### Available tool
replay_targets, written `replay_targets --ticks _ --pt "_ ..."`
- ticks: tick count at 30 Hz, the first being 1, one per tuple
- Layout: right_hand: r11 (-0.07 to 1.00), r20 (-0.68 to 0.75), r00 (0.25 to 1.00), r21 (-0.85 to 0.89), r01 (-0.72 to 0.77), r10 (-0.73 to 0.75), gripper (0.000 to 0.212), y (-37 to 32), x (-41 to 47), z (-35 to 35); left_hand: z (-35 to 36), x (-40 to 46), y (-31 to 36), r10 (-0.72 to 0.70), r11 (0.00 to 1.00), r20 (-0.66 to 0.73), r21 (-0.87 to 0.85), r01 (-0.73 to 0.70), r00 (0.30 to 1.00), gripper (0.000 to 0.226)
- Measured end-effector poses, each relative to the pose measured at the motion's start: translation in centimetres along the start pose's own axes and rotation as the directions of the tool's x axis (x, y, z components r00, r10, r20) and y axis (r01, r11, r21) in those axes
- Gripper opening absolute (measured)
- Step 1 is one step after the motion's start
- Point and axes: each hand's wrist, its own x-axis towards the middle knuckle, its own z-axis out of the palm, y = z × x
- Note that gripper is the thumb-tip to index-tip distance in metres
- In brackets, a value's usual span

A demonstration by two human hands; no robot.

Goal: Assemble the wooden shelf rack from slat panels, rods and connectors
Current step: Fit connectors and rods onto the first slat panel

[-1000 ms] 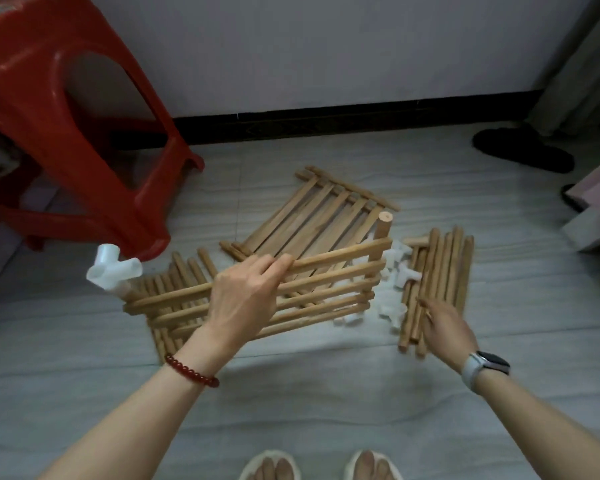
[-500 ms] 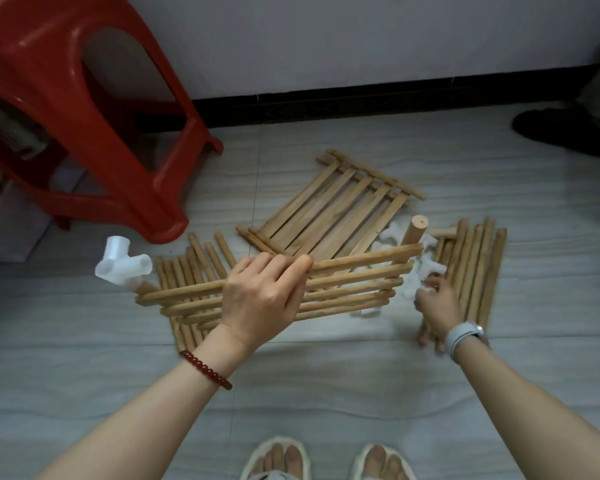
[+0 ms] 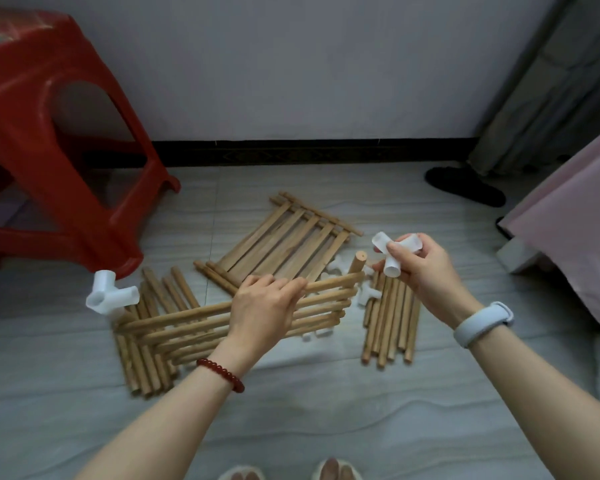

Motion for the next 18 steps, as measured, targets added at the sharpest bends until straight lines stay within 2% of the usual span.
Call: replay_targets --ticks 4,7,8,11,14,18 --pt "0.923 -0.104 0.984 -0.372 0.098 -0.147 0.026 -0.5 1.0 1.0 -0.3 0.1 0.1 -0.003 1.0 0.023 -0.024 0.003 1.0 0.031" --pt "0.824 -0.107 0.962 -0.545 0.153 -0.25 0.016 -0.1 1.6 1.6 -0.4 -0.2 0.1 -0.003 0.999 0.028 -0.035 0.004 1.0 0.031" --pt "0.785 -0.06 0.962 -0.593 0.179 -0.265 0.013 -0.1 1.5 1.8 -0.3 -0.2 0.1 -0.003 0.999 0.03 -0.036 0.004 1.0 0.029" --pt "0.648 0.122 0.963 -0.719 0.254 -0.242 0.034 -0.6 1.3 1.9 -0.2 -0.2 0.0 0.001 0.999 0.028 -0.043 0.0 1.0 0.015" --pt "0.519 0.251 0.941 -0.786 0.335 -0.228 0.043 -1.7 1.1 1.9 -0.2 -0.2 0.0 -0.005 0.999 0.042 -0.043 0.006 0.999 0.029" --pt "0.404 0.394 0.916 -0.828 0.389 -0.074 0.058 -2.7 0.6 2.1 -0.3 0.1 0.0 -0.015 0.998 0.034 -0.054 0.017 0.999 0.021"
